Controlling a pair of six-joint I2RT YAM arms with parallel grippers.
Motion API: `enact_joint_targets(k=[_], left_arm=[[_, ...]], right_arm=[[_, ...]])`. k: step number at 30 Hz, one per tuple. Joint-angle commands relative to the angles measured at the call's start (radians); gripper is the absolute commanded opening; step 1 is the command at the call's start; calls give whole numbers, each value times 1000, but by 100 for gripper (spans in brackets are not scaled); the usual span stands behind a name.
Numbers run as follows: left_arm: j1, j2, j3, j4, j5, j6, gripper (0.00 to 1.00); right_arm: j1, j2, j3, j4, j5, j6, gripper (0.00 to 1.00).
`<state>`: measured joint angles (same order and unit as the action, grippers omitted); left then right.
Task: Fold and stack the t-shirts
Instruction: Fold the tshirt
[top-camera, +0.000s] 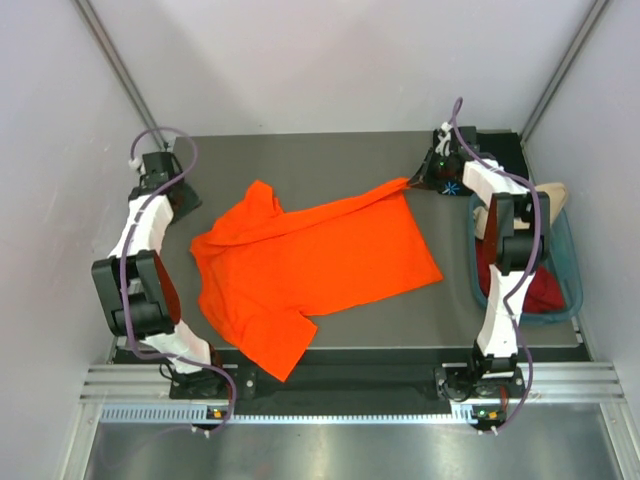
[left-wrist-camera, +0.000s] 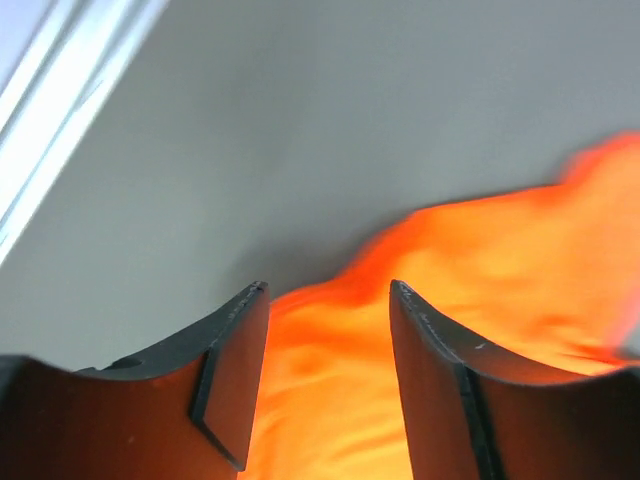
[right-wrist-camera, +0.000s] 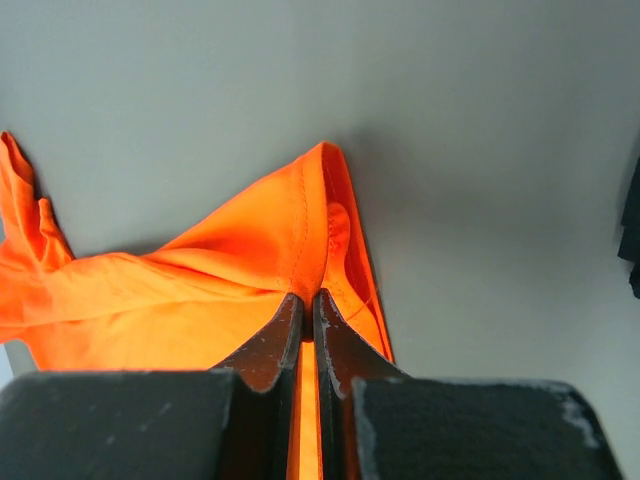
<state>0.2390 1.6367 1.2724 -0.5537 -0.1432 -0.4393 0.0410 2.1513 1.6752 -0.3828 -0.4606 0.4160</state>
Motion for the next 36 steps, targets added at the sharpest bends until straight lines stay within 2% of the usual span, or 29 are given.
enact_joint_targets(k=[1,3,9,14,19,26,30,36], left_arm=[[-81,3,55,240,94,65,58],[-83,58,77,322,320,74,59],[-125,374,338,210,514,157,61],[-141,491,418,159,547,204,57],[-162,494,401,138,545,271,58],[-170,540,433,94,450,318,55],[-170,558,446,61,442,320,41],[-168,560,482,69,383,323,9]], right_arm=[[-7,-79,17,30,4,-28,0],[-7,-79,27,28,0,-25,0],[-7,-70,64,13,-3,-23,0],[-9,-62,77,7,-4,-20,0],[-7,-53,78,10,-7,-17,0],[-7,-38,77,24,-13,-13,0],[-7,-21,99,18,-13,-14,0],[-7,34,171,21,-15,12,0]])
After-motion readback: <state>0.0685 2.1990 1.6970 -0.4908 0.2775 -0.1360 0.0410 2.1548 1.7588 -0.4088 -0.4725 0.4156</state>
